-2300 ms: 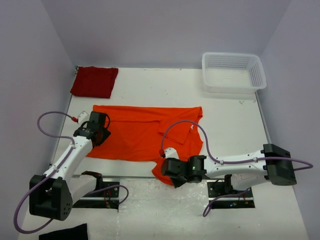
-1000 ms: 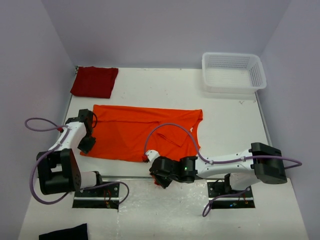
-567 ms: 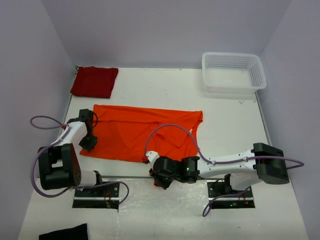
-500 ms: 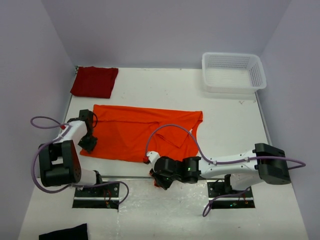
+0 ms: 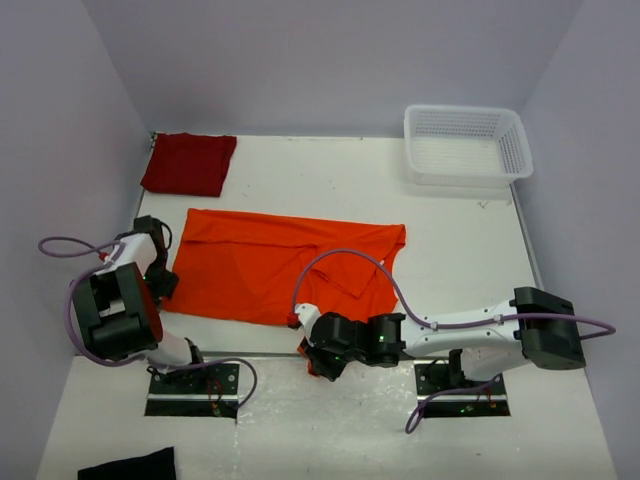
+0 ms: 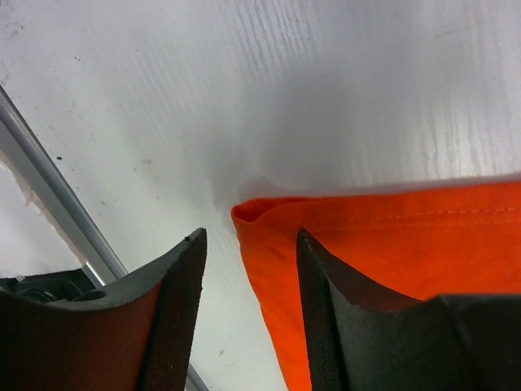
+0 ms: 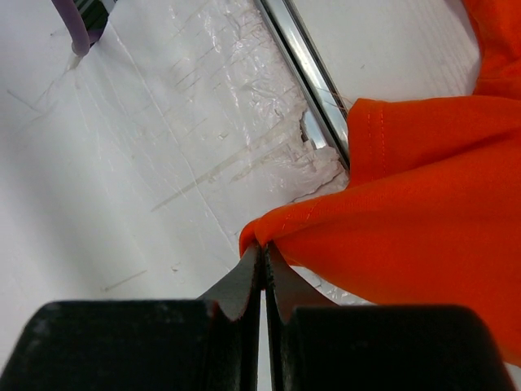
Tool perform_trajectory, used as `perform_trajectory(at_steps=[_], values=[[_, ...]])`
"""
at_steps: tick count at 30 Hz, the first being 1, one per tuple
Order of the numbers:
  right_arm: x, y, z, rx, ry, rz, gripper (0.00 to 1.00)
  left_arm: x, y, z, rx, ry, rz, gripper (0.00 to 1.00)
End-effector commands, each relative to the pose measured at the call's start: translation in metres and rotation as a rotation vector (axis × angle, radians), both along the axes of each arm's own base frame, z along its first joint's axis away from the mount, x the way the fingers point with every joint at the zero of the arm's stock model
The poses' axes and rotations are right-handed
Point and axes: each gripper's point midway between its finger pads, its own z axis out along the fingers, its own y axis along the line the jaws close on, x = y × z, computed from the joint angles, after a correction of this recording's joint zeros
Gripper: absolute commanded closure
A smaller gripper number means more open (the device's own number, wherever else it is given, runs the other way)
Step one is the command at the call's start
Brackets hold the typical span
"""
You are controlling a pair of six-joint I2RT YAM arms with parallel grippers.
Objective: Fold and stack the t-shirts
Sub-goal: Grap the side of the flattened tshirt closest away from the robot with both arms
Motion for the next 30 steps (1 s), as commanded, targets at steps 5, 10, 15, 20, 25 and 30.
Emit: perform_trajectory(at_steps=[5,10,15,20,25,30], values=[[0.002,0.011,0.004,0.036,0.000,0.004,1.00,0.003,0.015,-0.008,-0.008,0.012,-0.016,0.58],[0.004,0.011,0.000,0.018,0.004,-0.005,1.00,0.003,0.025,-0.011,-0.009,0.015,-0.010,0.77],[0.009,0.011,-0.006,0.000,0.007,-0.025,1.00,0.006,0.030,-0.012,-0.016,0.010,-0.025,0.97],[0.025,0.006,-0.007,-0.039,-0.034,-0.099,1.00,0.020,0.029,-0.007,-0.038,-0.048,-0.070,1.00],[0.046,-0.005,-0.010,-0.132,-0.084,-0.208,1.00,0.041,0.015,-0.002,-0.106,-0.172,-0.142,1.00],[0.063,-0.022,-0.006,-0.223,-0.104,-0.343,1.00,0.053,0.013,0.007,-0.118,-0.235,-0.194,1.00]])
